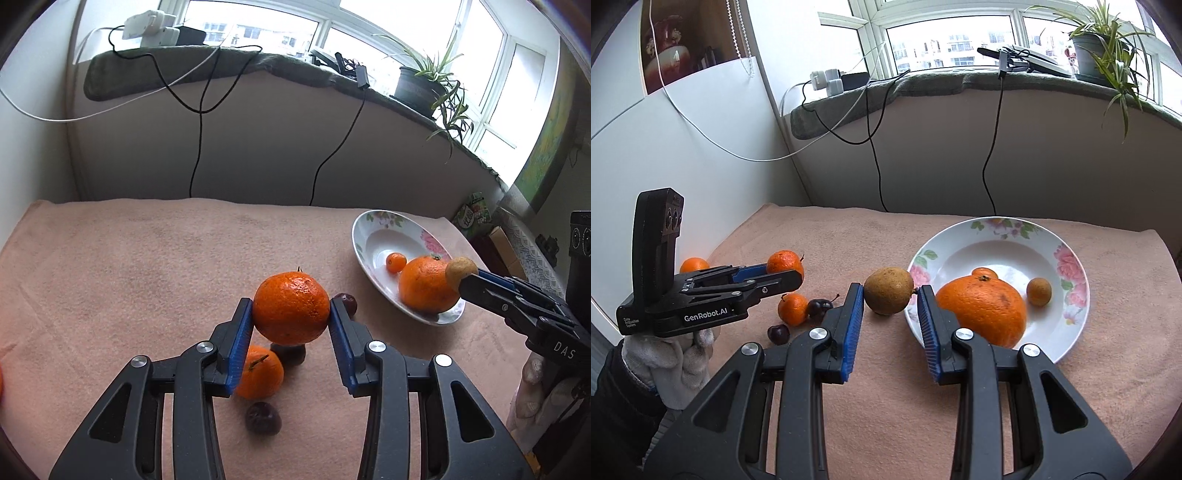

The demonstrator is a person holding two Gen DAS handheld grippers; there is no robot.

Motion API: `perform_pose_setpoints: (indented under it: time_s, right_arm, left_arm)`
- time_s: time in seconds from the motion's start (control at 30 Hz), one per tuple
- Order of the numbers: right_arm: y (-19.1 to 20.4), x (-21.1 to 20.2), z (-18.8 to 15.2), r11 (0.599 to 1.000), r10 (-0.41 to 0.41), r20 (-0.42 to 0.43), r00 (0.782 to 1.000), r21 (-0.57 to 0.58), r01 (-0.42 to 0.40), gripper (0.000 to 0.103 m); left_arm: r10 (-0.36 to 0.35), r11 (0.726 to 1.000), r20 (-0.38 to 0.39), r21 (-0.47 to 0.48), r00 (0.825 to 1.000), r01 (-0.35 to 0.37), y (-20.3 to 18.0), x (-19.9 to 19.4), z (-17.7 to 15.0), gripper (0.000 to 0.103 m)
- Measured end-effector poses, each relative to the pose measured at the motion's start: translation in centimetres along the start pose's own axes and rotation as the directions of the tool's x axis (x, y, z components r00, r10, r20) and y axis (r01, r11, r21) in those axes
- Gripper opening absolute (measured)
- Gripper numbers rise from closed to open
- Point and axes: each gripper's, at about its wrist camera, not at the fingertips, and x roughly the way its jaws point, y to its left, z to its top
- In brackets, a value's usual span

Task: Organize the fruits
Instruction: 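Carry the tangerine into the plate and open the left tool while the right tool releases the pear there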

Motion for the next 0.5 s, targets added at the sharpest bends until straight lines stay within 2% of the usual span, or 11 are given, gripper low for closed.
perform_pose_setpoints:
  time_s: [0.5]
  right_arm:
    - [-7.5,-1.4,-1.0,0.990,-0.093,0.000,0.996,0.109,0.093,0.031]
  left_arm:
    - [-0.053,0.996,-0.043,0.066,0.998,0.056,-4.4,4.6,2.9,0.039]
